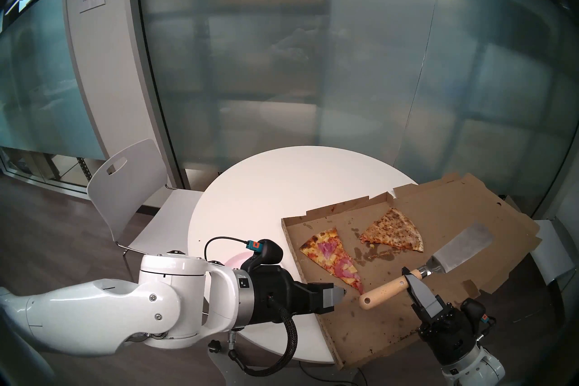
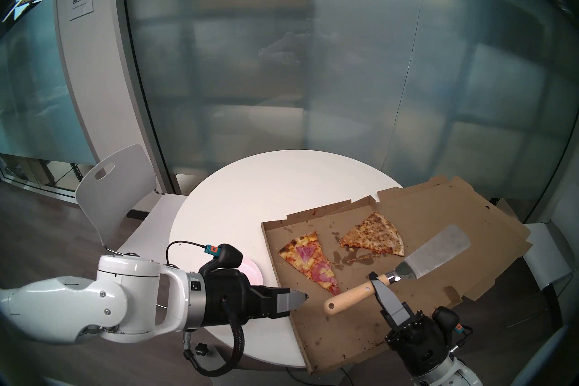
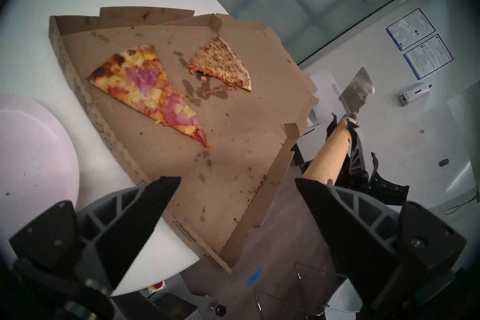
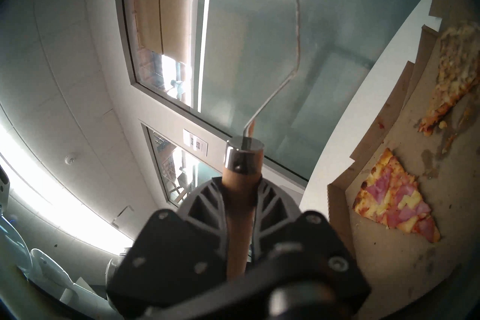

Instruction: Put pizza slice onto the plate

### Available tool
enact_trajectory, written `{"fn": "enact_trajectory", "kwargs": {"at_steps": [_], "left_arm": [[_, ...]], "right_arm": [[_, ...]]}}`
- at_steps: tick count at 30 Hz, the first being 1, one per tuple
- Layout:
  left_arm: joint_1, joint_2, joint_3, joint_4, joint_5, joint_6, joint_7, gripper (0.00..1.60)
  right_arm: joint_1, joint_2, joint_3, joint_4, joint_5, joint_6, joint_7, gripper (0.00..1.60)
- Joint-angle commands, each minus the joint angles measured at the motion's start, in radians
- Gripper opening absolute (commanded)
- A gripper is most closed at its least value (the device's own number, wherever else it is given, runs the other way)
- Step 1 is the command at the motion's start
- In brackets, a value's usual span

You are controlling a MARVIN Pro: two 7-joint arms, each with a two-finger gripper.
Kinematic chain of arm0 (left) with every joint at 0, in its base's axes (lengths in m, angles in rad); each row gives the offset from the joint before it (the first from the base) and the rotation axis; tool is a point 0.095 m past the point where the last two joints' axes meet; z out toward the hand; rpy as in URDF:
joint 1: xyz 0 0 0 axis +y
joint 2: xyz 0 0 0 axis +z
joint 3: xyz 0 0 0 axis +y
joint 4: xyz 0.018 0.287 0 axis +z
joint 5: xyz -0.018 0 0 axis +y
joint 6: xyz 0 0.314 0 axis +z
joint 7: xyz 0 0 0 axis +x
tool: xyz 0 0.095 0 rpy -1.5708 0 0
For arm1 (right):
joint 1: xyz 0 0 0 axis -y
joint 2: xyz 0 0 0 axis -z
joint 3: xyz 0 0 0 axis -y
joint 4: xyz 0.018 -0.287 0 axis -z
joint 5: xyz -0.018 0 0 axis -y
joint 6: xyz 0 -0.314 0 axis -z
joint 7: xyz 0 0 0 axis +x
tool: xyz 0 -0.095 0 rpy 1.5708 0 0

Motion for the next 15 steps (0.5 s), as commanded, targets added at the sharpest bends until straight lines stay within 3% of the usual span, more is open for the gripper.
{"fn": "enact_trajectory", "kwargs": {"at_steps": [1, 15], "left_arm": [[0.013, -0.001, 0.009, -0.014, 0.042, -0.019, -0.029, 1.6], [-0.025, -0.111, 0.061, -0.014, 0.12, -0.024, 0.042, 1.6]], "right_arm": [[-0.004, 0.017, -0.028, -0.041, -0.004, 0.03, 0.009, 0.0], [0.01, 0.023, -0.082, -0.025, -0.048, 0.041, -0.003, 0.0]]}}
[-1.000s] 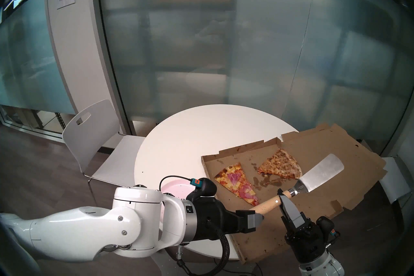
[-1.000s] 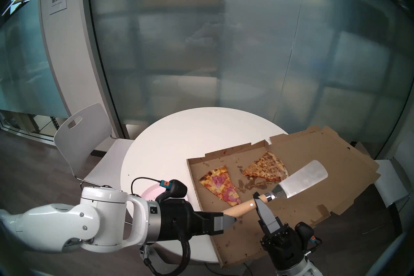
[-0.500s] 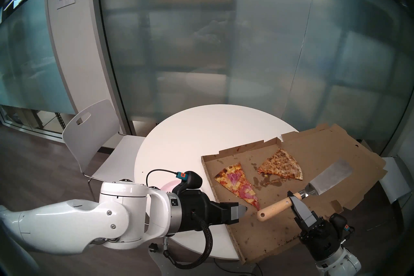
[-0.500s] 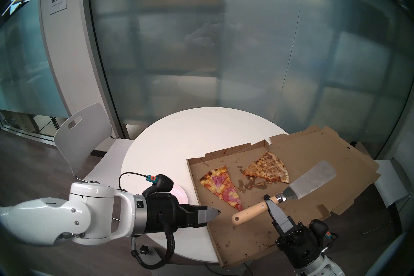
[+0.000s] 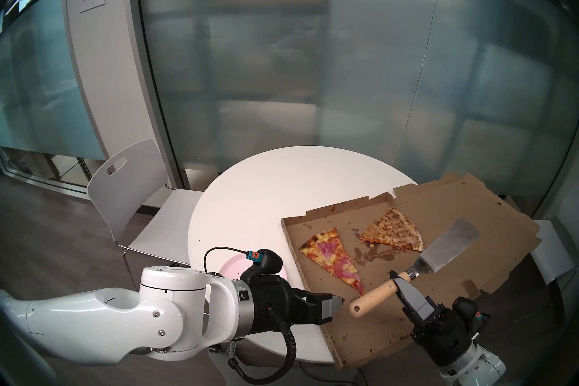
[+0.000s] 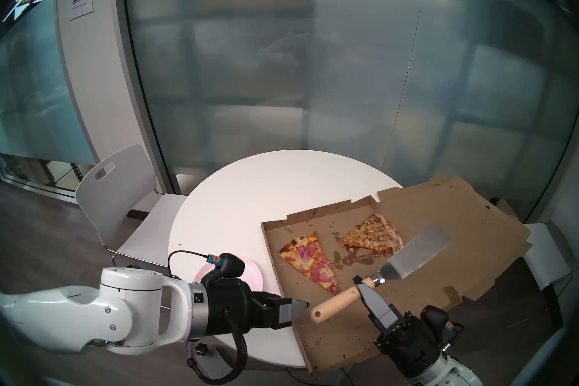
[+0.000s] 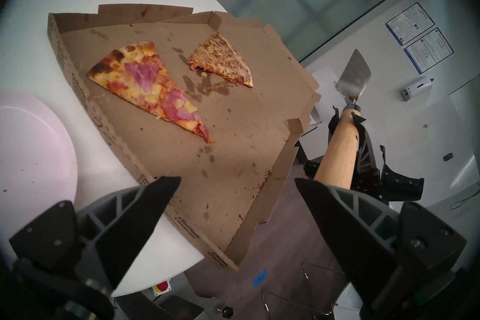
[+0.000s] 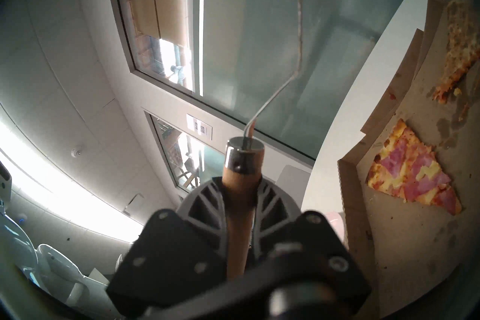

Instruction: Put pizza slice onto the plate

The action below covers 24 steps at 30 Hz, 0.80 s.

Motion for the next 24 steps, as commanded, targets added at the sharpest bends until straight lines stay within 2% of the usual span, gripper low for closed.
{"fn": "enact_trajectory", "kwargs": {"at_steps": [1, 14, 24], "left_arm": [[-0.031, -0.074, 0.008, -0.014, 0.03, -0.004, 0.032, 1.6], [-0.04, -0.109, 0.063, -0.014, 0.064, 0.0, 0.096, 1.6], [-0.061, -0.153, 0.104, -0.014, 0.073, 0.016, 0.105, 1.6]], "right_arm": [[0.017, 0.001, -0.024, -0.011, -0.013, -0.002, 0.002, 0.0], [0.041, -0.007, -0.035, -0.008, -0.032, -0.001, 0.001, 0.0], [0.063, -0.016, -0.048, -0.008, -0.042, -0.011, -0.019, 0.0]]}}
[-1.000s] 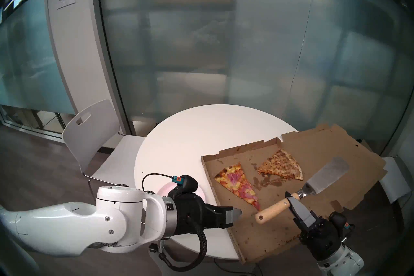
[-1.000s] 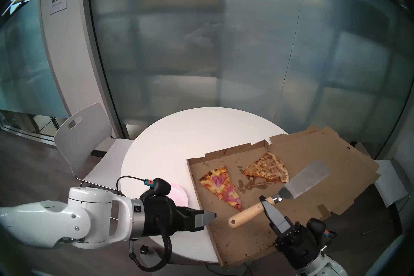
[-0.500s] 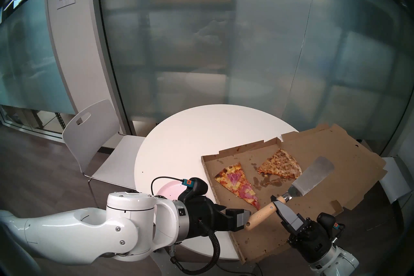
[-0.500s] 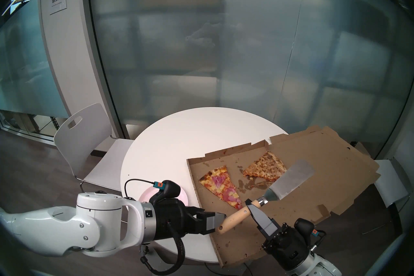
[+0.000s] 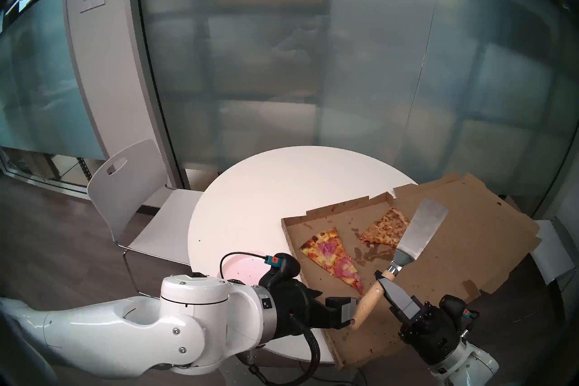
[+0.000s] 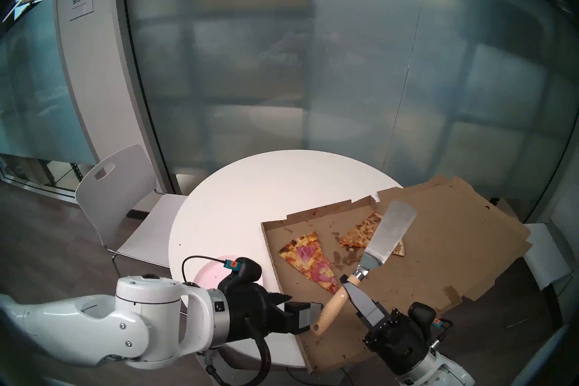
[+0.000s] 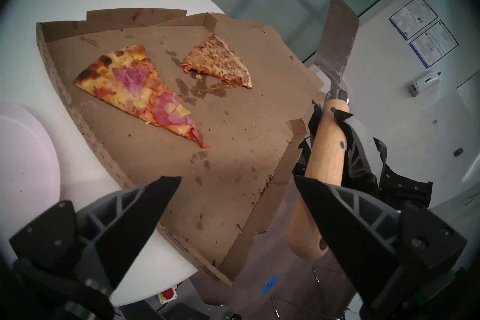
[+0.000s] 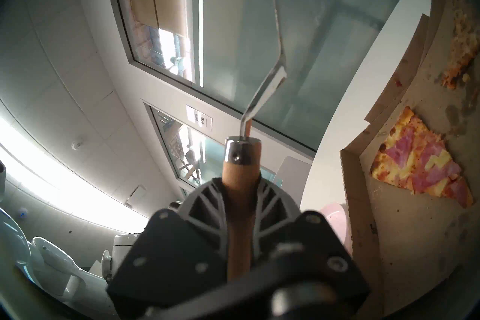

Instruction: Put pizza slice onto the plate

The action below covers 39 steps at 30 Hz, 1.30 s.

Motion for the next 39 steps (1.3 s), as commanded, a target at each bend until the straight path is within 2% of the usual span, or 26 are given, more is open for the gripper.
{"fn": "enact_trajectory", "kwargs": {"at_steps": [1, 12, 15, 20, 24, 29, 35, 39], "left_arm": [[-0.021, -0.045, 0.01, -0.015, -0.004, 0.019, -0.016, 1.6], [-0.043, -0.064, 0.024, -0.015, -0.016, 0.046, -0.025, 1.6], [-0.048, -0.067, 0.025, -0.015, -0.022, 0.051, -0.025, 1.6], [-0.045, -0.066, 0.025, -0.015, -0.024, 0.039, -0.017, 1.6], [-0.034, -0.046, 0.014, -0.015, -0.022, 0.01, -0.002, 1.6], [-0.026, 0.02, -0.027, -0.015, -0.045, -0.022, -0.009, 1.6], [-0.004, 0.079, -0.057, -0.015, -0.066, -0.051, -0.023, 1.6], [0.013, 0.102, -0.065, -0.015, -0.083, -0.069, -0.04, 1.6]], "right_arm": [[0.026, -0.009, -0.016, -0.025, -0.002, -0.008, -0.008, 0.0], [0.029, -0.006, -0.032, -0.056, -0.035, -0.014, -0.041, 0.0], [0.024, 0.009, -0.033, -0.069, -0.071, -0.01, -0.067, 0.0], [0.003, 0.036, -0.002, -0.086, -0.082, 0.022, -0.086, 0.0], [-0.017, 0.06, 0.054, -0.101, -0.054, 0.082, -0.091, 0.0], [-0.027, 0.088, 0.129, -0.128, -0.012, 0.174, -0.097, 0.0], [-0.004, 0.131, 0.196, -0.096, 0.073, 0.299, -0.093, 0.0], [0.029, 0.119, 0.221, -0.07, 0.125, 0.36, -0.092, 0.0]]}}
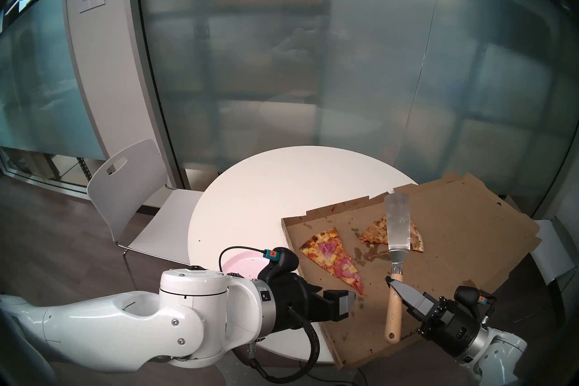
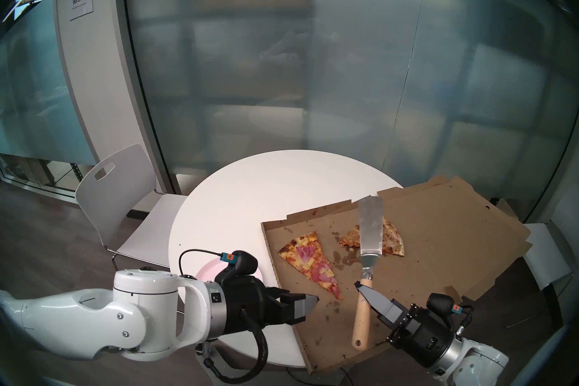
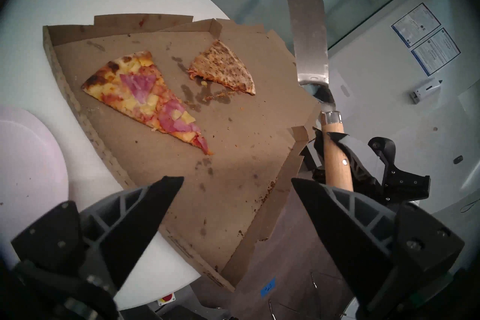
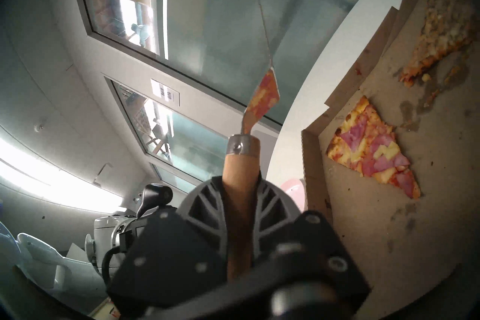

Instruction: Put pizza slice onto the plate

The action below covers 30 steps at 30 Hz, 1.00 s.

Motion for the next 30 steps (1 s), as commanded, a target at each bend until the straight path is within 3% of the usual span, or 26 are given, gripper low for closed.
{"fn": "enact_trajectory", "kwargs": {"at_steps": [1, 6, 18, 22, 30], "left_arm": [[0.028, 0.056, -0.023, -0.02, -0.017, -0.036, -0.036, 1.6], [0.044, 0.056, -0.006, -0.02, 0.0, -0.049, -0.048, 1.6], [0.07, 0.141, -0.047, -0.02, -0.016, -0.108, -0.088, 1.6], [0.082, 0.171, -0.055, -0.02, -0.02, -0.125, -0.104, 1.6], [0.106, 0.215, -0.066, -0.02, -0.032, -0.172, -0.115, 1.6]], "right_arm": [[0.054, 0.02, 0.032, 0.015, 0.098, 0.093, 0.018, 0.0], [0.09, 0.043, 0.001, 0.05, 0.082, 0.137, -0.025, 0.0], [0.217, 0.092, -0.012, 0.247, 0.18, 0.157, -0.096, 0.0], [0.2, 0.139, -0.047, 0.258, 0.213, 0.157, -0.099, 0.0], [0.064, 0.158, -0.003, 0.147, 0.25, 0.157, -0.066, 0.0]]}}
